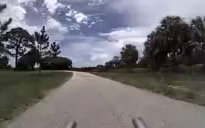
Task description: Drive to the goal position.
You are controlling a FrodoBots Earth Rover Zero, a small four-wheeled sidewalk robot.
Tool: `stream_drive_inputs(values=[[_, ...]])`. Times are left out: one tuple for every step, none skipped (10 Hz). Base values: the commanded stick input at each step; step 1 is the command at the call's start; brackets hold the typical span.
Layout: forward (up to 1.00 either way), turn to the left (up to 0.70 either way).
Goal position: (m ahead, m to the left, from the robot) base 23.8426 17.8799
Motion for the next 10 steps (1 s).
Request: stream_drive_inputs(values=[[0.85,0.0],[0.85,0.0],[0.85,0.0],[0.85,0.0],[0.85,0.0],[0.85,0.0],[0.85,0.0],[0.85,0.0],[0.85,0.0],[0.85,0.0]])
